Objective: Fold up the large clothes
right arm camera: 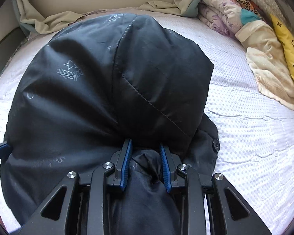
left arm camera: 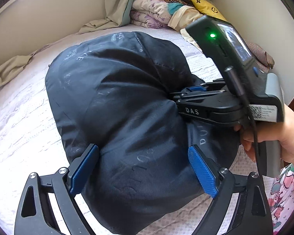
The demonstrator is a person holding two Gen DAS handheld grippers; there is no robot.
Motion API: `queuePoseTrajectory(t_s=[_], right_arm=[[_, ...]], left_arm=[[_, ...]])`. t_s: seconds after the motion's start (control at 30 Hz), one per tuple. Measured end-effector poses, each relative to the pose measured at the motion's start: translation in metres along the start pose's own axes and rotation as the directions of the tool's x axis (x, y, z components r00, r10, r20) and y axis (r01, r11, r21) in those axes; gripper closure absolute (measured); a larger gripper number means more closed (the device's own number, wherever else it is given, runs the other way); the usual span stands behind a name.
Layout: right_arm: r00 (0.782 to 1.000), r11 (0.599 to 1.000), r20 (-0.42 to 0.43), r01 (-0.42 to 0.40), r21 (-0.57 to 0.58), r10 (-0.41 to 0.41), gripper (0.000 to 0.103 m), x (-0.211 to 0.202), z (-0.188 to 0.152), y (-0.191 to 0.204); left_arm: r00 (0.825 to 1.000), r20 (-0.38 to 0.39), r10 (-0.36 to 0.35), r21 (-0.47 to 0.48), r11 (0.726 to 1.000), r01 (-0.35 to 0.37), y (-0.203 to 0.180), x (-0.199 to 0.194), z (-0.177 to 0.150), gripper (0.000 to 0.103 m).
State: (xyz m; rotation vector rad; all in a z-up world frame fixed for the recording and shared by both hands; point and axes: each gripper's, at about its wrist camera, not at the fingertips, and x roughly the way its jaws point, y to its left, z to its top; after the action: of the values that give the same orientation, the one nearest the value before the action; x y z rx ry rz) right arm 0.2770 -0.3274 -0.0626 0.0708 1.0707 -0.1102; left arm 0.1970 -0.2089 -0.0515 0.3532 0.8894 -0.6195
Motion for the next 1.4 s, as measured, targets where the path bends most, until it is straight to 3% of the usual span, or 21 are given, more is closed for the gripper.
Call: queuePoseTrajectory(t_s=[0.1, 0.27, 0.33, 0.37, 0.4, 0.5, 0.63, 0.8, 0.9, 0.97, 1.13, 1.23, 1.33, 1.4], right_arm=[[0.999, 0.999, -0.005, -0.034, 0.031, 0.034, 0.08, 0.0, 0.005, -0.006], [0.978, 0.958, 0.027, -0.209, 0.195, 0.208, 0.075, -0.033, 0.012, -0.035], [0.957, 0.931, 0.065, -0.291, 0.221, 0.283, 0.064, -0.054, 0.011, -0.047], [0.95, 0.921, 0.078, -0.311, 0.237, 0.301, 0.053, -0.064, 0.01, -0.053], [0.95, 0.918, 0.086, -0.312, 0.245, 0.3, 0.043, -0.071, 0.009, -0.058], [0.96, 0.939, 0.087, -0.279, 0.202, 0.266, 0.028, -0.088, 0.008, -0.062], [0.968, 0.948, 0.007, -0.248, 0.199, 0.252, 0.017, -0.066, 0.002, -0.067], [0.935, 0.916, -0.114, -0.294, 0.272, 0.334, 0.013, -0.015, -0.006, -0.073], [0.878, 0.845, -0.126, -0.391, 0.364, 0.461, 0.009, 0.012, -0.014, -0.079], [0.848, 0.805, -0.11, -0.44, 0.398, 0.518, 0.007, 0.021, -0.017, -0.085], [0.832, 0.786, -0.099, -0.468, 0.403, 0.546, 0.007, 0.024, -0.018, -0.09], [0.819, 0.771, -0.089, -0.488, 0.409, 0.566, 0.007, 0.028, -0.017, -0.092], [0.805, 0.756, -0.082, -0.51, 0.41, 0.587, 0.007, 0.034, -0.018, -0.095], [0.797, 0.747, -0.074, -0.524, 0.409, 0.599, 0.007, 0.037, -0.018, -0.096]], left_arm=[[1.0, 0.006, 0.008, 0.004, 1.0, -0.008, -0.002, 0.002, -0.002, 0.007], [1.0, 0.001, 0.028, 0.014, 1.0, -0.028, -0.003, 0.004, -0.006, 0.002], [1.0, -0.003, 0.023, 0.006, 1.0, -0.023, 0.0, 0.005, -0.006, 0.001], [1.0, -0.003, 0.023, 0.003, 1.0, -0.023, 0.0, 0.005, -0.006, 0.001], [1.0, -0.004, 0.024, -0.002, 1.0, -0.024, 0.0, 0.005, -0.006, 0.001], [1.0, -0.008, 0.017, -0.017, 1.0, -0.017, 0.003, 0.005, -0.006, 0.0], [1.0, -0.009, 0.016, -0.021, 1.0, -0.016, 0.005, 0.005, -0.007, 0.0], [1.0, -0.018, -0.002, -0.04, 0.999, 0.001, 0.009, -0.002, -0.005, 0.0], [0.999, -0.025, -0.045, -0.113, 0.993, 0.042, 0.025, -0.009, 0.001, 0.001], [0.995, -0.012, -0.096, -0.194, 0.977, 0.092, 0.045, -0.017, 0.005, 0.001], [0.982, 0.032, -0.187, -0.39, 0.902, 0.185, 0.111, -0.037, 0.004, 0.001], [0.957, 0.002, -0.291, -0.471, 0.844, 0.257, 0.145, -0.027, -0.003, 0.001], [0.94, -0.055, -0.336, -0.51, 0.819, 0.263, 0.149, -0.008, -0.012, 0.001], [0.929, -0.051, -0.367, -0.515, 0.807, 0.29, 0.148, 0.0, -0.019, 0.001]])
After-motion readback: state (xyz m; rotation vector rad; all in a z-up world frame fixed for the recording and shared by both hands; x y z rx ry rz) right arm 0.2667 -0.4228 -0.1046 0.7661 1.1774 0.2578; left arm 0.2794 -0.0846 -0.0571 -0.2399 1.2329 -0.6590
